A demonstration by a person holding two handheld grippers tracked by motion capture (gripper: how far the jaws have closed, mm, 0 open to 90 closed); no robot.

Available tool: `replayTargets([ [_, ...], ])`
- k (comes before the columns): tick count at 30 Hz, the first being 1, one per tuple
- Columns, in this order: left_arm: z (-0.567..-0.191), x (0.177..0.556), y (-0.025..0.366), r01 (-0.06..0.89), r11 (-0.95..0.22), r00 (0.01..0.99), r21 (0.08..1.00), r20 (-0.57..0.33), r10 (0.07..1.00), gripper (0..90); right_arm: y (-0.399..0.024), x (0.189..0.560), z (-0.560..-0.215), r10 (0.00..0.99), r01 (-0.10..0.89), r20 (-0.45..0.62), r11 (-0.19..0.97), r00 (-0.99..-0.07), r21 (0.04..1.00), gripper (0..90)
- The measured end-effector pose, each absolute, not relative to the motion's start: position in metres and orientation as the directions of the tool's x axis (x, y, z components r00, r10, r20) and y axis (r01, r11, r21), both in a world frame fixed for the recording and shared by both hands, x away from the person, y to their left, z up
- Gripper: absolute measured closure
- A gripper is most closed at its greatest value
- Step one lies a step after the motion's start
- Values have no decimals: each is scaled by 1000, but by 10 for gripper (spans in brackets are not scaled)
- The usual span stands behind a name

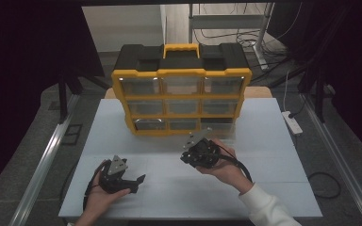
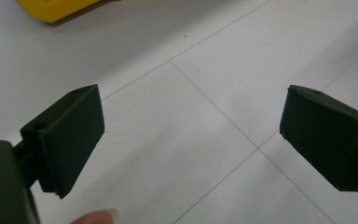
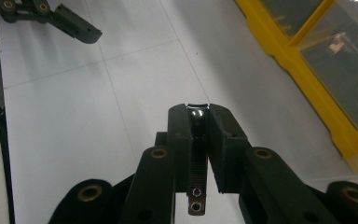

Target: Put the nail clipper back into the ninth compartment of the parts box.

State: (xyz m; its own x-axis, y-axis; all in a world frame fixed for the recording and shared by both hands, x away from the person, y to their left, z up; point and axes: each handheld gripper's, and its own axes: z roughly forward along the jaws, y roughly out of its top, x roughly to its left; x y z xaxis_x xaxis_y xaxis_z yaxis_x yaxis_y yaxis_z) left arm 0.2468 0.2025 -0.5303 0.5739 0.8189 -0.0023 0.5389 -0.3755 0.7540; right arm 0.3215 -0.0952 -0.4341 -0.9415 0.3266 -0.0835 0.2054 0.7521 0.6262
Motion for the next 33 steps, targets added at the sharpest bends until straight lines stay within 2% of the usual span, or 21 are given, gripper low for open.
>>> replayTargets([
  [33, -530, 247, 203, 539, -377, 575, 753, -2, 818, 72, -129, 326, -396, 432, 214, -107, 628, -895, 749, 789],
])
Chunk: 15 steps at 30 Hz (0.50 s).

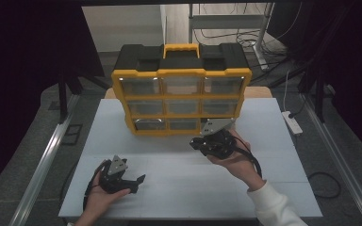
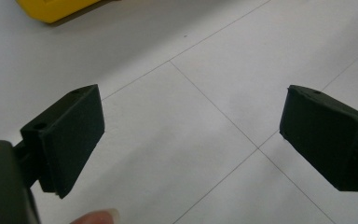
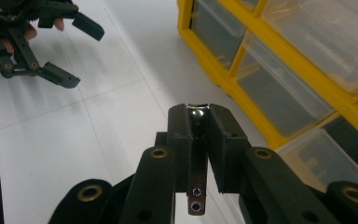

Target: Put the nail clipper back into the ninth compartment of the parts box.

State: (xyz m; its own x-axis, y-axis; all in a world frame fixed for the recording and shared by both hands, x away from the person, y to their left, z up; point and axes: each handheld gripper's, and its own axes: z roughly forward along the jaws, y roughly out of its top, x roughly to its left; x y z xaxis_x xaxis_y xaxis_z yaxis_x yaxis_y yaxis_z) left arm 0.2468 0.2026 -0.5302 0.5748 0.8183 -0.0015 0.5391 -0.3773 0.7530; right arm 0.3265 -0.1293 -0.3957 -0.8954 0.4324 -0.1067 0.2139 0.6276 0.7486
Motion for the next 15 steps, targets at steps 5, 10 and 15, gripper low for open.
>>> replayTargets([
  [5, -530, 247, 203, 539, -378, 575, 753, -1, 818, 72, -134, 327, -392, 448, 217, -109, 616, -888, 758, 789],
  [10, -530, 247, 203, 539, -378, 575, 753, -1, 818, 73, -137, 328, -390, 459, 221, -111, 608, -881, 763, 789],
  [15, -531, 247, 202, 538, -379, 576, 753, 0, 818, 73, -141, 330, -388, 476, 228, -109, 595, -873, 771, 789],
])
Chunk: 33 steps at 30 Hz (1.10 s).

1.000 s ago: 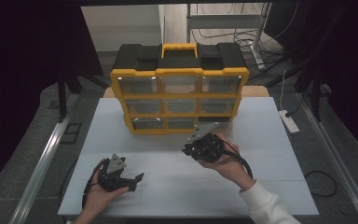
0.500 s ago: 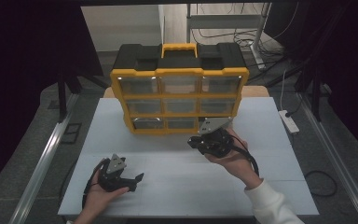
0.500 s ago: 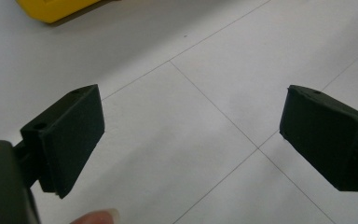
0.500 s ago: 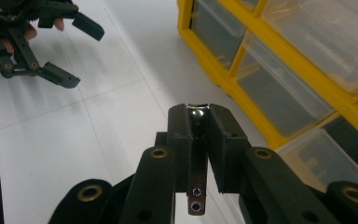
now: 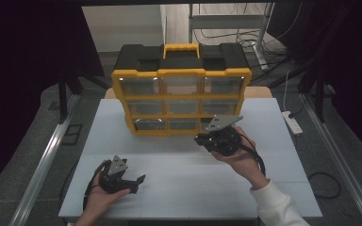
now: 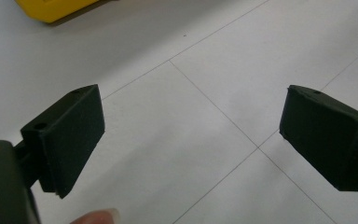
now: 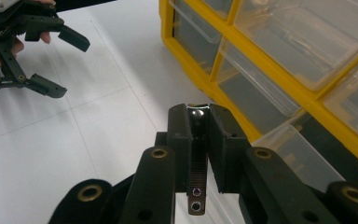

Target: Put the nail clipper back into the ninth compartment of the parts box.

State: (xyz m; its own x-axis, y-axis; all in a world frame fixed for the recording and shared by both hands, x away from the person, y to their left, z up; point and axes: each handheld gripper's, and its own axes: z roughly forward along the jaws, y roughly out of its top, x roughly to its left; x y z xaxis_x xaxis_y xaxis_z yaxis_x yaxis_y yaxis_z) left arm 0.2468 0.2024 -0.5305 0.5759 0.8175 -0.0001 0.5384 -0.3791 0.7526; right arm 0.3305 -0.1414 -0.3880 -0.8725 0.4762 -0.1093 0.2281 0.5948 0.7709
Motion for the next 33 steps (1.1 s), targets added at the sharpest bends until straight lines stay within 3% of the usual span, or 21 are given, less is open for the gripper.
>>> replayTargets([
  [33, -531, 247, 202, 537, -381, 577, 752, 2, 817, 73, -176, 355, -382, 609, 279, -132, 532, -782, 800, 789],
])
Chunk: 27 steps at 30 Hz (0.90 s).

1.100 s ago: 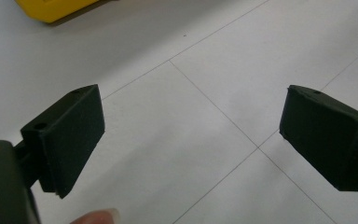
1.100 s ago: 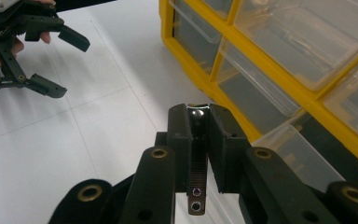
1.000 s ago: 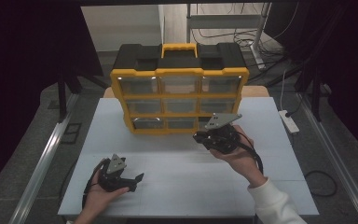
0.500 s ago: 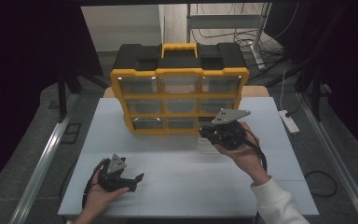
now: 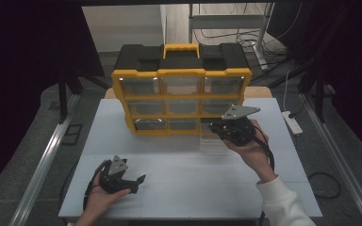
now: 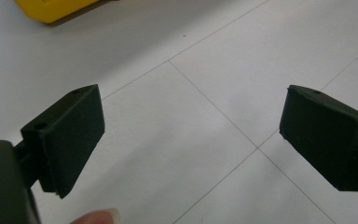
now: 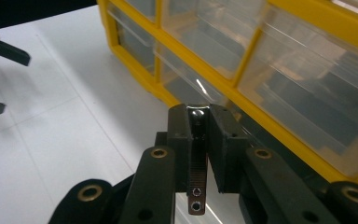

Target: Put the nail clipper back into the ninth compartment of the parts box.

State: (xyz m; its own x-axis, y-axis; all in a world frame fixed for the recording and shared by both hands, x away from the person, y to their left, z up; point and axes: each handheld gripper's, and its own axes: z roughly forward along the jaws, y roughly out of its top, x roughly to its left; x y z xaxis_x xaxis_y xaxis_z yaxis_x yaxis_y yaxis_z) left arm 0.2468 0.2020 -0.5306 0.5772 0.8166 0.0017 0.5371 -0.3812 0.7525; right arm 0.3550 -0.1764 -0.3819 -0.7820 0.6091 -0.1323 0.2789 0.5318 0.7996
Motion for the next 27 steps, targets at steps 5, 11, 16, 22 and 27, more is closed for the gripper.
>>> replayTargets([
  [5, -531, 247, 202, 538, -385, 580, 750, 3, 815, 73, -182, 362, -385, 631, 294, -137, 529, -764, 796, 789],
  [11, -531, 247, 202, 539, -383, 579, 750, 1, 816, 73, -187, 367, -387, 653, 314, -128, 516, -747, 797, 789],
  [16, -531, 247, 202, 538, -387, 581, 749, 4, 814, 73, -193, 371, -388, 672, 325, -126, 504, -730, 800, 788],
  [22, -531, 247, 202, 539, -387, 581, 748, 3, 814, 74, -199, 375, -389, 688, 337, -117, 488, -716, 805, 788],
  [27, -531, 247, 202, 538, -388, 582, 748, 4, 813, 74, -197, 376, -391, 688, 338, -123, 494, -715, 801, 789],
])
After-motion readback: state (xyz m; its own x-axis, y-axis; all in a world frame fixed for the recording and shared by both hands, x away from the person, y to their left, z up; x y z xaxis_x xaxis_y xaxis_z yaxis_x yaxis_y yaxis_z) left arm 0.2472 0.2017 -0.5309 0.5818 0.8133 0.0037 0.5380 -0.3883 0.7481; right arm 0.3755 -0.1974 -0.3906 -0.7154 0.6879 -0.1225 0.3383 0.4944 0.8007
